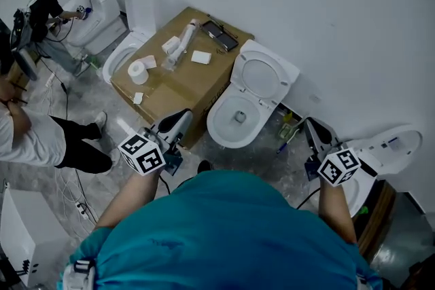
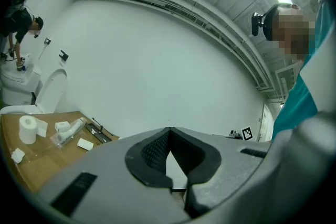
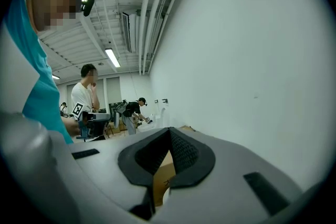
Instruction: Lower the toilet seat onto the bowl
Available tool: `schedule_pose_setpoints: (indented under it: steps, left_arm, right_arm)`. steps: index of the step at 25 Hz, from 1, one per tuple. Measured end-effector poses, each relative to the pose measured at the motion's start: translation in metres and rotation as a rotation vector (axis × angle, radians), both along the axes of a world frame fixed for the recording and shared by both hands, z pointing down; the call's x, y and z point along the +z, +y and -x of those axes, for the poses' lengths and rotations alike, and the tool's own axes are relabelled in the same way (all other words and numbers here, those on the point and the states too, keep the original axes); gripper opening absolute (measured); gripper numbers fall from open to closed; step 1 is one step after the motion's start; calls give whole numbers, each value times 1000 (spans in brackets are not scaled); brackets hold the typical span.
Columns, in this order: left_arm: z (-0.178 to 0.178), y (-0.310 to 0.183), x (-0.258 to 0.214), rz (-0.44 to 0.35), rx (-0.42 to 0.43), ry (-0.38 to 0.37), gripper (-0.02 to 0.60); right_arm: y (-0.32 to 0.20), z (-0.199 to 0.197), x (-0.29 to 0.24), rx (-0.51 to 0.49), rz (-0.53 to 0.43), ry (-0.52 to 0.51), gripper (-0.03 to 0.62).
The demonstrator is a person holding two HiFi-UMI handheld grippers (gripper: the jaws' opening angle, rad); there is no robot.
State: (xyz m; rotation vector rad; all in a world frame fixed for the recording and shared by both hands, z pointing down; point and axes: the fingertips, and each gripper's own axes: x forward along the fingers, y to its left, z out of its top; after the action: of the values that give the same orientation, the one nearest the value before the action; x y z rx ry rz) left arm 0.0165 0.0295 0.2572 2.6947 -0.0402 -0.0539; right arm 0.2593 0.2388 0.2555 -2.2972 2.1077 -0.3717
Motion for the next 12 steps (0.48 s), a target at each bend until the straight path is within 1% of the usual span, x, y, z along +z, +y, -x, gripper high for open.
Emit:
schedule_pose_setpoints:
  steps: [4,7,10,12]
  left_arm:
    - [-11,-47,5,-3,10,11,-5]
    - [-23,-80,8,-1,40,13,-5]
    - [-32,-110,10,-25,71,19,-5]
    - [-36,-132,14,-27,75,23,-5]
  right_arm:
    - [-52,-6,-4,6,-6,-6,-9]
    - [-87,-13,-10,23,4,6,-9]
    - [-122,-20,-12,38,9,19,-9]
    - [-146,-23,-10,36,18,25,-9]
